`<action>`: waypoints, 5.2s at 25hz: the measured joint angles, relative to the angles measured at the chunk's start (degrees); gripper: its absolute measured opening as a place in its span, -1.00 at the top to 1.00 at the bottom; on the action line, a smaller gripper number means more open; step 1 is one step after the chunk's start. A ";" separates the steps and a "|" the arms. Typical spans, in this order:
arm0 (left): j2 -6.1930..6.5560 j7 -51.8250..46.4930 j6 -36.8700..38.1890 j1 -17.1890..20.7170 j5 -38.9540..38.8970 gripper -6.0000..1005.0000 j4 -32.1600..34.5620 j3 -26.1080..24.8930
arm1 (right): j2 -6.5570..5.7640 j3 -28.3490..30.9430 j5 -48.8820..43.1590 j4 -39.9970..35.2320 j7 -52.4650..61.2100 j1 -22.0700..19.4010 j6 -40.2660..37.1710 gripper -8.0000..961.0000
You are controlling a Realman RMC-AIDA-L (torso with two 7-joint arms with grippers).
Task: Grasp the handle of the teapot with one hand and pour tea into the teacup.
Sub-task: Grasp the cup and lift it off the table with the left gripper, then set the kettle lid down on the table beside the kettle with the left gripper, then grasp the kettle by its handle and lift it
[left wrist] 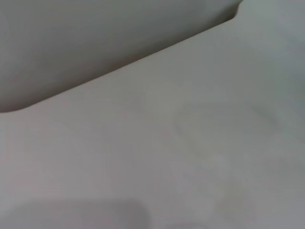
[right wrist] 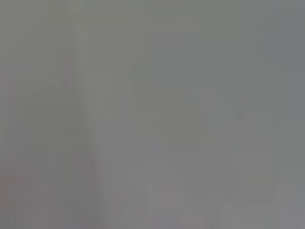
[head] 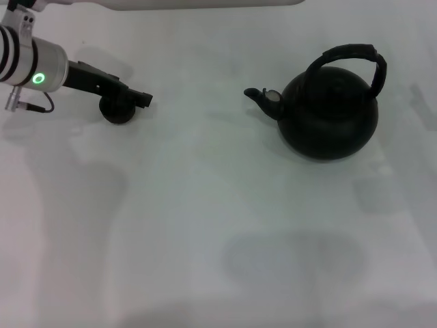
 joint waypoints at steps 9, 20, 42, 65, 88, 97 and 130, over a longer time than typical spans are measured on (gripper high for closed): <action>-0.13 -0.73 0.14 0.34 1.56 -0.75 0.25 0.00 | 0.00 0.08 0.00 0.00 -0.16 0.08 0.00 -0.80; 0.01 -1.82 0.21 0.72 1.70 -0.75 0.79 0.00 | 0.00 0.08 0.00 0.01 0.01 0.03 -0.10 -0.80; 0.02 0.05 2.71 -9.46 6.16 -0.34 7.39 0.01 | -0.13 0.78 1.38 0.01 -0.18 -0.06 -0.05 -0.80; -0.29 0.04 -3.17 -10.07 16.73 -0.35 20.83 0.00 | -0.18 0.79 2.29 0.01 -0.28 0.09 0.68 -0.79; -0.44 -1.18 -4.92 -9.76 17.86 -0.40 21.08 0.00 | 0.02 0.34 1.84 0.01 0.09 -0.28 0.26 -0.79; -0.44 -1.78 -5.18 -9.30 17.93 -0.42 21.08 0.00 | 0.00 0.25 1.75 0.01 0.10 -0.37 0.17 -0.79; 0.27 17.98 3.73 -2.92 -12.88 -0.75 10.20 -0.10 | -0.15 0.70 2.10 0.01 -0.10 -0.12 0.09 -0.79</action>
